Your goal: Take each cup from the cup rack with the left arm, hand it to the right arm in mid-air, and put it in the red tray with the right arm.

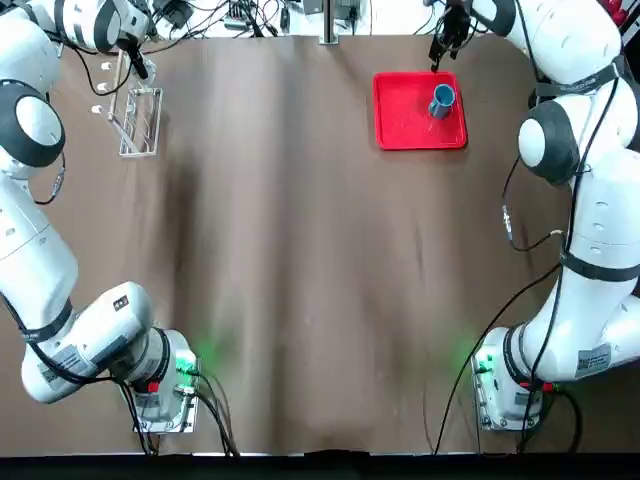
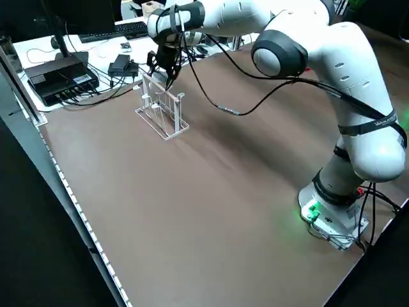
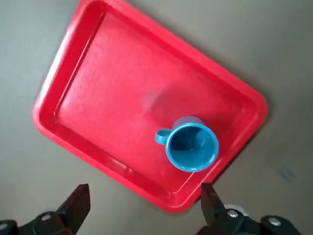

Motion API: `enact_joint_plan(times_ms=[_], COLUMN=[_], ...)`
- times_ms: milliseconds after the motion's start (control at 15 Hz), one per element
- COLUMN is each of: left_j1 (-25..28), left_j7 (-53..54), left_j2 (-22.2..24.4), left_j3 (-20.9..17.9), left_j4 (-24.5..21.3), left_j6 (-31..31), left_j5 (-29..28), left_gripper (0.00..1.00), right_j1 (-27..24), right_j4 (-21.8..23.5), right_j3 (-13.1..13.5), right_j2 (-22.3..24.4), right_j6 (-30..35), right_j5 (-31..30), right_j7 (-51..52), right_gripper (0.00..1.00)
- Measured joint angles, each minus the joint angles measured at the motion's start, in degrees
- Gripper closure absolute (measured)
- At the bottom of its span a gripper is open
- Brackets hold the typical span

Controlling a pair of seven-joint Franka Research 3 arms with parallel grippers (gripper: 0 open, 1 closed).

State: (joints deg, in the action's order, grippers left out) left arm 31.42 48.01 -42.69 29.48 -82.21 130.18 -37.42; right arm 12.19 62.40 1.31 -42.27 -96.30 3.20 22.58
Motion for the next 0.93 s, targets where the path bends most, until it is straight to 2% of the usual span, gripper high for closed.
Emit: enact_joint_plan(times_ms=[467,733,867,933], left_j1=[-1.47,-1.99,-1.99,-2.01], left_j7=[-0.53,-0.62,-1.30,-3.50], left_j2=[1.43,7.16,11.25,15.29], left_j3=[0.10,1.35,3.07,5.12], left_j4=[1.21,2.15,2.49,2.60], left_j6=[-0.55,-7.41,-12.69,-18.29], left_j5=[-0.02,-0.02,0.02,1.10], left_gripper=[0.26,0.26,0.26,0.26], right_j1=[-2.15,-2.90,-3.04,-3.52], right_j4=[-0.43,-0.45,-0.42,-0.39], right_j3=[1.53,5.87,7.60,8.19], right_j2=[8.70,12.83,14.56,16.19], right_j6=[2.69,6.55,8.91,10.25], right_j5=[-0.09,-0.09,-0.08,0.07], right_j7=[-13.78,-17.03,-18.48,-19.95], right_gripper=[0.00,0.00,0.00,0.00])
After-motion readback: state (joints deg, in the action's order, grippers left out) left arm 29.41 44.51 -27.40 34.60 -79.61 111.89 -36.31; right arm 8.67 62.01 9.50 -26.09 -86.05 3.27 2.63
